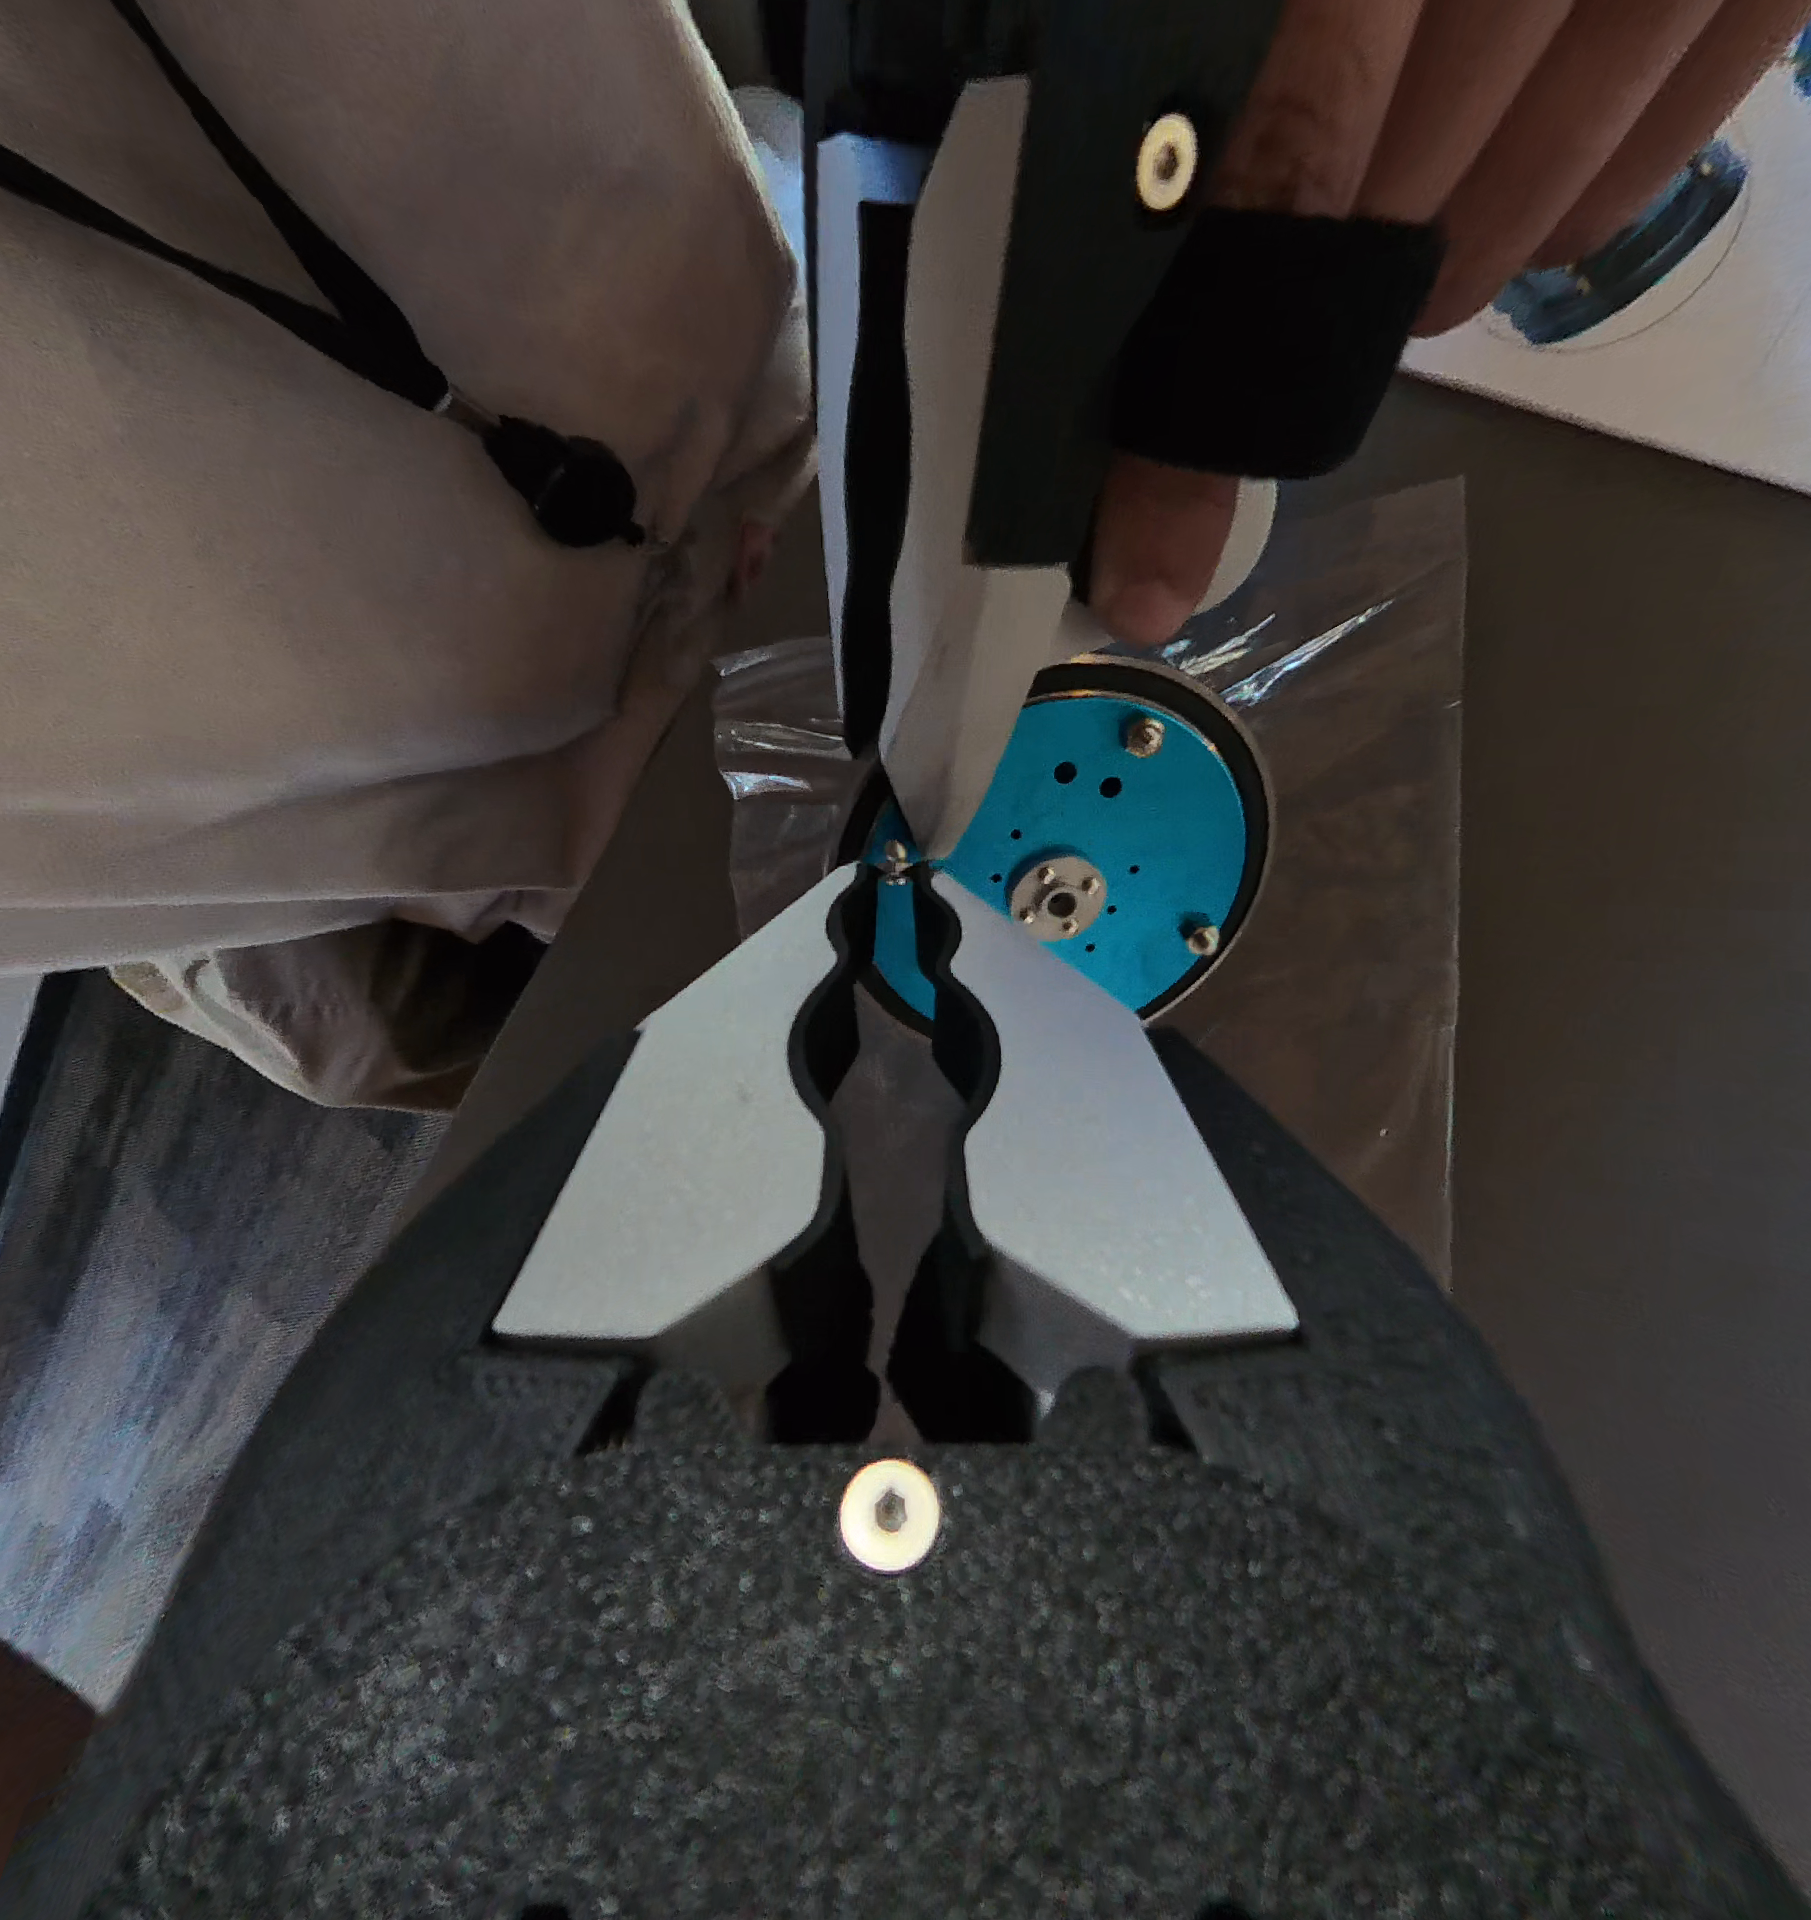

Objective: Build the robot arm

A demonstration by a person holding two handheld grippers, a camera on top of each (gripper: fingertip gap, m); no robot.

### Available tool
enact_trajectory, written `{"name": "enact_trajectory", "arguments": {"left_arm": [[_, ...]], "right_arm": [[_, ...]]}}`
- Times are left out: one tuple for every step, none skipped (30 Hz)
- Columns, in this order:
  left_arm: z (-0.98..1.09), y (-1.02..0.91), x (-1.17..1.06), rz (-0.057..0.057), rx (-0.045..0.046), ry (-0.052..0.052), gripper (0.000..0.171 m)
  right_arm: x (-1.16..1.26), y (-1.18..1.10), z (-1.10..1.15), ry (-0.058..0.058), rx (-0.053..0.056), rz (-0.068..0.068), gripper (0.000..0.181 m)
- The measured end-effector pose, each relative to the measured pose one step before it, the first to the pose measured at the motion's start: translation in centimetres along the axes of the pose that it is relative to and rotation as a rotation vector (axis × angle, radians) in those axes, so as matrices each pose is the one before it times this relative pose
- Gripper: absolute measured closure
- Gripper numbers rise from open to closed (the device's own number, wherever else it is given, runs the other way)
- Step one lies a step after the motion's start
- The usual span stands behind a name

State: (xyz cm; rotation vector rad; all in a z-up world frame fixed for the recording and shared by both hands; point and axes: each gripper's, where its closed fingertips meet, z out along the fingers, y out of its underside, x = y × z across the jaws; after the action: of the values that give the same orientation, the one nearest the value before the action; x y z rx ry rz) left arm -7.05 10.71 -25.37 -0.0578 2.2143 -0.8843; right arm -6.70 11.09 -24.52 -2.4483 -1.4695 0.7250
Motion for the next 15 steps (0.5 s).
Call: {"name": "enact_trajectory", "arguments": {"left_arm": [[0.0,0.004,0.008,-0.0003,-0.0008,0.0002,0.157],[0.01,-0.011,-0.004,0.0004,-0.00029,-0.0005,0.157],[-0.012,0.004,0.005,-0.0005,0.00011,-0.0002,0.157],[-0.005,0.005,0.014,-0.0018,0.00016,0.0003,0.157],[-0.018,0.013,-0.004,-0.0004,0.00002,-0.0006,0.157],[-0.021,0.006,-0.016,-0.0001,-0.00048,-0.0011,0.157],[-0.012,0.009,0.006,-0.0006,-0.00081,-0.0004,0.157],[-0.001,-0.006,0.011,0.0002,-0.00078,0.0,0.157],[0.001,-0.005,0.008,0.0014,-0.00118,-0.0008,0.157],[0.009,0.001,-0.004,-0.0003,-0.00046,-0.0001,0.157],[-0.003,-0.007,0.002,-0.0006,-0.00049,0.0001,0.157],[0.011,-0.01,0.004,0.0012,-0.00061,-0.0007,0.157],[0.016,-0.015,0.008,0.0011,-0.00081,-0.0007,0.157],[0.008,-0.008,0.018,0.0008,-0.00026,0.0003,0.157],[-0.004,-0.017,0.005,0.0005,-0.00049,0.0002,0.157]], "right_arm": [[-0.052,0.025,-0.028,-0.0112,-0.0074,0.0253,0.175],[-0.02,-0.001,0.007,-0.0097,0.0005,0.0278,0.175],[0.014,-0.017,0.054,-0.0077,0.0054,0.0244,0.175],[0.02,-0.033,0.069,-0.0052,0.0072,0.0287,0.175],[-0.006,-0.034,-0.013,-0.0054,0.0009,0.0323,0.175],[-0.012,-0.077,-0.053,-0.0062,0.0014,0.0329,0.175],[0.0,-0.052,-0.008,-0.0023,0.0041,0.0427,0.175],[-0.033,-0.003,0.029,-0.0027,0.0022,0.0287,0.175],[0.025,-0.018,0.011,0.0016,0.007,0.0177,0.175],[-0.004,-0.004,0.012,-0.0029,0.0119,0.0227,0.175],[-0.042,-0.004,0.002,-0.0051,0.0141,0.0231,0.175],[-0.014,0.005,0.007,-0.0006,0.0154,0.0163,0.175],[-0.019,0.012,0.004,0.0006,0.0147,0.0158,0.175],[-0.013,0.003,0.02,0.0017,0.01,0.0151,0.175],[0.026,0.001,0.023,0.0046,0.006,0.0224,0.175]]}}
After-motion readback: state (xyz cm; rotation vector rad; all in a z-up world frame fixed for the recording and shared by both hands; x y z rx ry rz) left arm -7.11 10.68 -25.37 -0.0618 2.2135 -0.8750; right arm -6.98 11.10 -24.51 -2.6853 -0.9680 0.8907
